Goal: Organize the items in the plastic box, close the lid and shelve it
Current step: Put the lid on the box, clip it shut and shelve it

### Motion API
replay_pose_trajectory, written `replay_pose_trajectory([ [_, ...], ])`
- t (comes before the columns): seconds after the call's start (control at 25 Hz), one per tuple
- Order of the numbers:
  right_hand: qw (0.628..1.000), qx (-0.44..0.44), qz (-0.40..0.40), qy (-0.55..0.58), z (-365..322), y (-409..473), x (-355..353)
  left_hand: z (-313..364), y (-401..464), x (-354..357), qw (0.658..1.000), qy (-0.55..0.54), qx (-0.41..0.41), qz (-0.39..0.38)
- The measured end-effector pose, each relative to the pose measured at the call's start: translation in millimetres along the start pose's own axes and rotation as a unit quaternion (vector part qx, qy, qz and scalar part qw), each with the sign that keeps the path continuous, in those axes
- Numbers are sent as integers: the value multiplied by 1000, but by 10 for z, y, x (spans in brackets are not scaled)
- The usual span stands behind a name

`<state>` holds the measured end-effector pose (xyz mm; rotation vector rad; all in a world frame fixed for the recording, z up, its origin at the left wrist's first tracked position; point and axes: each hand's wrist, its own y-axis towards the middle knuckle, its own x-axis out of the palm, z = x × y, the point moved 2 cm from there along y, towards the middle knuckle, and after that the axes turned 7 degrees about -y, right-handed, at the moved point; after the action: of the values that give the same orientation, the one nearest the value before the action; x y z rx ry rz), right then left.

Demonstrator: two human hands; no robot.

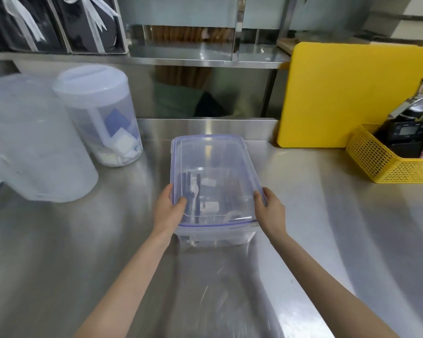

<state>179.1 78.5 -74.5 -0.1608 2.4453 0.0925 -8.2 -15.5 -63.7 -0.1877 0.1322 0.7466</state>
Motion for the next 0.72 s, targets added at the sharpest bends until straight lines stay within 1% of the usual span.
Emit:
replay_pose_trajectory([
  [0.08, 1000, 3, 2, -12, 20, -5, 18, -73, 29, 15, 1000, 11, -4, -6],
  [0.2, 1000, 13, -7, -19, 57, -36, 50, -164, 36, 27, 998, 59, -15, -28],
  [0.36, 999, 22, -18, -46, 49, 14, 90, -182, 69, 38, 991, 127, 17, -33],
  [0.52, 998, 25, -32, -56, 26, 50, 97, -186, 93, 58, 988, 152, 12, -27],
  [0.72, 997, 28, -29, -64, 17, 72, 56, -186, 160, 89, 983, 182, 19, -12],
])
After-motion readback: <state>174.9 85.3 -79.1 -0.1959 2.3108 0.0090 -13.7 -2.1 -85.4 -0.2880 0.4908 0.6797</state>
